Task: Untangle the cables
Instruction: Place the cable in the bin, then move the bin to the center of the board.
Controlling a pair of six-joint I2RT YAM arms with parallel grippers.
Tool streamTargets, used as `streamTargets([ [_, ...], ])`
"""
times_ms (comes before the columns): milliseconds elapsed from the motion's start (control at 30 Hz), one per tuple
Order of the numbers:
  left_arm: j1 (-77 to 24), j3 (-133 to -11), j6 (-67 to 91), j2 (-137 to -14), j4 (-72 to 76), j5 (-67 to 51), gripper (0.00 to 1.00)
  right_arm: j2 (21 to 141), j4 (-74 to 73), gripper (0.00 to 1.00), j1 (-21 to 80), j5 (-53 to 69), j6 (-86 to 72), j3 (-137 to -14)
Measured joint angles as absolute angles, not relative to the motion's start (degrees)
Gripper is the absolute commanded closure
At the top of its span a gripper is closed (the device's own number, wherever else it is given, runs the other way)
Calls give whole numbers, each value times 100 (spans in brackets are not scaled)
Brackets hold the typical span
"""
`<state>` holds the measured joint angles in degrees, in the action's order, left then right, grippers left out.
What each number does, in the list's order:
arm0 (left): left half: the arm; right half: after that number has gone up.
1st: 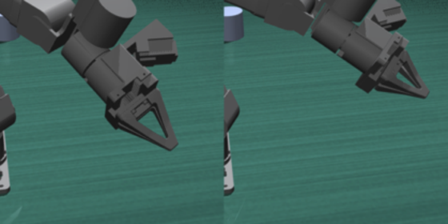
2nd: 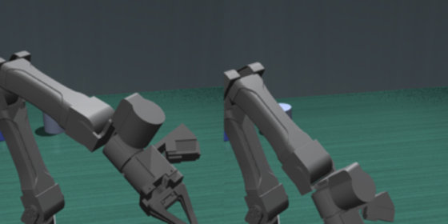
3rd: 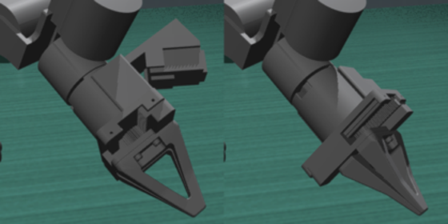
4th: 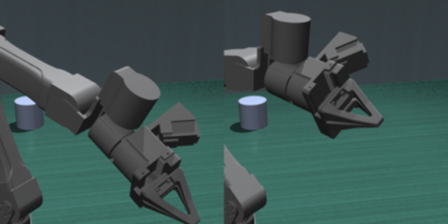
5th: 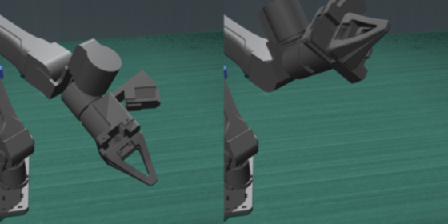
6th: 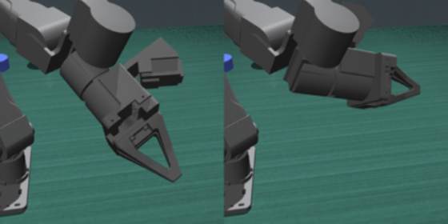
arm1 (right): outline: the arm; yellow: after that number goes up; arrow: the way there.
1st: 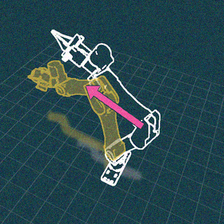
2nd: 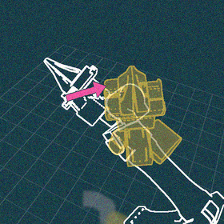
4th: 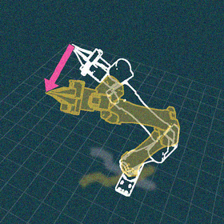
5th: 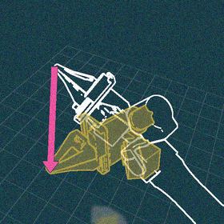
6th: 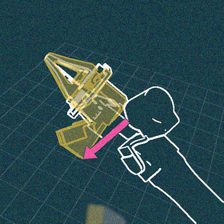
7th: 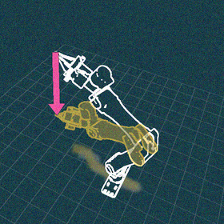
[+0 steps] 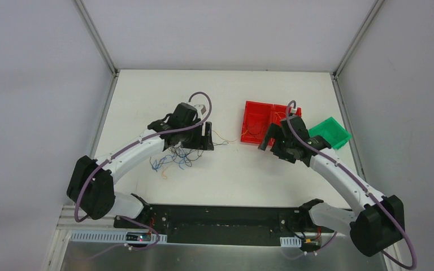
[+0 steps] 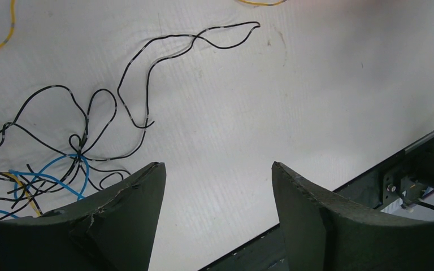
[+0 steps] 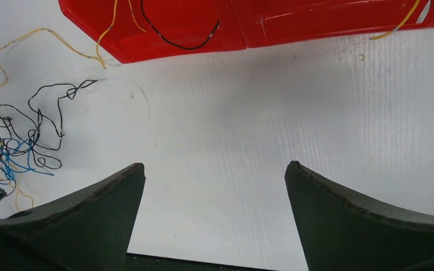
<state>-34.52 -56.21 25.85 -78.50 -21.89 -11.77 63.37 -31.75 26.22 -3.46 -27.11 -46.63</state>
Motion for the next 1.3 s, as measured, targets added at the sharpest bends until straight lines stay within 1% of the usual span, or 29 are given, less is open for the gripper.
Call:
streamTargets([
  [67, -3492, -5682, 2558, -7922, -2145, -1173, 29, 6337, -3133, 2, 2582, -375, -2768, -4663],
  [200, -3632, -5822, 2383, -8130, -2058, -1072, 30, 6407, -3030, 14, 2477, -403, -2818, -4663],
  [267, -3715, -5933, 2300, -8381, -1988, -1000, 31, 6593, -2910, 17, 2423, -375, -2851, -4663],
  [467, -3898, -6289, 1994, -9327, -1876, -790, 31, 7428, -2456, 18, 2250, -198, -2923, -4657],
  [633, -4038, -6823, 1693, -10033, -1841, -513, 32, 8047, -2220, 18, 2231, -108, -2926, -4727],
  [800, -4058, -7120, 1551, -10457, -1785, -252, 33, 8567, -2027, 19, 2185, -99, -2910, -5035],
  [833, -4058, -7179, 1531, -10543, -1782, -237, 37, 8680, -1966, 19, 2154, -99, -2908, -5122],
  [900, -4053, -7301, 1468, -10755, -1776, -217, 51, 8888, -1883, 19, 2091, -104, -2904, -5286],
  [1033, -4051, -7461, 1328, -11061, -1756, -97, 93, 9242, -1822, 19, 1979, -106, -2880, -5634],
  [1067, -4045, -7467, 1302, -11059, -1743, -95, 100, 9317, -1820, 19, 1955, -106, -2867, -5736],
  [1200, -4053, -7397, 1232, -10947, -1702, 10, 100, 9456, -1815, 17, 1898, -47, -2823, -6095],
  [1300, -4053, -7052, 1229, -10368, -1789, 198, 100, 9391, -1723, 12, 1898, 163, -2801, -6167],
])
